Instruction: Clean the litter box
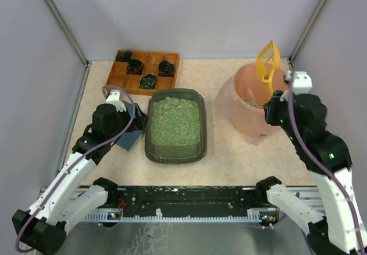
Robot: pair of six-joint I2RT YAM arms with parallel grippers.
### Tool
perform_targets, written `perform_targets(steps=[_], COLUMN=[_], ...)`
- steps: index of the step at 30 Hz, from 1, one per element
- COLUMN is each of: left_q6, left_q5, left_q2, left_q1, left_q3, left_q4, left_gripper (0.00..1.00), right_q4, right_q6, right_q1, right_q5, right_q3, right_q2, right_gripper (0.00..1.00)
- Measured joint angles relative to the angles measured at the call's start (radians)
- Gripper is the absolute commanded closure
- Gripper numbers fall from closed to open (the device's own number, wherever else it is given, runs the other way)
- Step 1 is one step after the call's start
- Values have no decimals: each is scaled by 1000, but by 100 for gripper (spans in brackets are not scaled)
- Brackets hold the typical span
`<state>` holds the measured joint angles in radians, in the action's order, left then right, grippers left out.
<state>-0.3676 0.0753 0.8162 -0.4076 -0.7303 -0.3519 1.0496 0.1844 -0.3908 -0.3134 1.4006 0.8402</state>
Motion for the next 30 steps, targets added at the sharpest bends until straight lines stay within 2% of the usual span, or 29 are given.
perform_targets(steps=[4,6,11,15,17,19,22,26,30], left_q6=[0,0,-1,-1,-1,-1,-2,-2,-2], left_q5=[-2,-2,-9,-13,-14,-16,-16,-17,-19], left_q2=[0,0,0,0,0,0,0,0,0], left_q1=[0,0,1,5,7,11,14,18,22], left_q3=[0,0,0,0,0,0,0,0,0], left_q4=[0,0,0,0,0,0,0,0,0], left_gripper=[2,2,2,2,2,2,2,2,2], right_q4=[-166,-227,-348,-396,-438,-470,-484,-502,-523], right_q6=[48,70,135,225,289,355,459,602,733], right_q1=[0,0,0,-5,-47,-139,-349,-591,-686], right_q5=[151,240,488,601,591,539,413,238,164], right_q3=[-75,-110,-204,-263,-318,-385,-459,-467,-463], right_q2=[-183,-224,-196,-111,-86,-69,-26,116,286], right_gripper=[100,100,100,100,100,100,100,100,100])
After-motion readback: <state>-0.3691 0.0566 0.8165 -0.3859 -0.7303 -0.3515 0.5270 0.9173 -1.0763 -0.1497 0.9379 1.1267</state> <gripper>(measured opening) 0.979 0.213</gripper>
